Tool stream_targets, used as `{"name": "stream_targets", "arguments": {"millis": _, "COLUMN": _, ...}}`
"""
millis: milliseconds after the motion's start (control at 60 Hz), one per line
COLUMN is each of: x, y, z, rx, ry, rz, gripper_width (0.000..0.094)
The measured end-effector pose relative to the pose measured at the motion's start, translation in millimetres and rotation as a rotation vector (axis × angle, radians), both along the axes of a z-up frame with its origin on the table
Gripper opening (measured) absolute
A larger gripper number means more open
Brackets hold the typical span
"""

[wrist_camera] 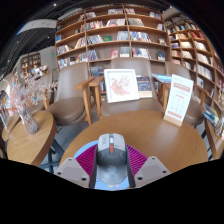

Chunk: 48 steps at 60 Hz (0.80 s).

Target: Arrange mouse

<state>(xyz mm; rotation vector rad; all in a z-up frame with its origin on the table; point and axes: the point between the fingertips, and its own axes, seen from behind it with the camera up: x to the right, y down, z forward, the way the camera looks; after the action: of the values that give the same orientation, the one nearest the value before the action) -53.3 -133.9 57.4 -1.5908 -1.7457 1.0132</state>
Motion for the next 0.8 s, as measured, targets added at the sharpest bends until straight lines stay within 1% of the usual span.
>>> {"name": "stream_targets", "arguments": {"millis": 150, "x": -3.0, "y": -23.3, "z": -46.4, "rx": 0.052, "ry": -0.045, "rz": -0.016, "gripper_width": 0.0445}}
{"name": "stream_targets", "arguments": {"millis": 217, "x": 3.8, "y": -29.4, "z": -60.4, "rx": 0.047, "ry": -0.073, "rz": -0.032, "gripper_width": 0.0446}}
{"name": "stream_targets", "arguments": {"millis": 283, "x": 5.1, "y": -33.9, "z": -67.2, "rx": 0.039, "ry": -0.083, "rz": -0.041, "gripper_width": 0.0454}}
{"name": "stream_targets", "arguments": {"millis": 350, "x": 2.8, "y": -28.4, "z": -69.3, "rx": 0.078, "ry": -0.065, "rz": -0.045, "gripper_width": 0.0461}}
{"name": "stream_targets", "arguments": {"millis": 417, "x": 2.7, "y": -28.3, "z": -69.6, "rx": 0.092, "ry": -0.054, "rz": -0.048, "gripper_width": 0.0487}}
{"name": "stream_targets", "arguments": {"millis": 483, "x": 1.9, "y": -28.1, "z": -69.9, "rx": 0.099, "ry": -0.050, "rz": -0.043, "gripper_width": 0.0528}}
{"name": "stream_targets", "arguments": {"millis": 500, "x": 1.8, "y": -29.1, "z": -69.2, "rx": 0.101, "ry": -0.050, "rz": -0.040, "gripper_width": 0.0555}}
{"name": "stream_targets", "arguments": {"millis": 600, "x": -1.0, "y": -14.6, "z": -63.0, "rx": 0.167, "ry": -0.032, "rz": -0.075, "gripper_width": 0.0861}}
{"name": "stream_targets", "arguments": {"millis": 667, "x": 2.5, "y": -13.0, "z": -63.4, "rx": 0.175, "ry": -0.043, "rz": -0.073, "gripper_width": 0.0835}}
{"name": "stream_targets", "arguments": {"millis": 800, "x": 24.7, "y": -17.4, "z": -48.3, "rx": 0.090, "ry": -0.067, "rz": -0.067, "gripper_width": 0.0848}}
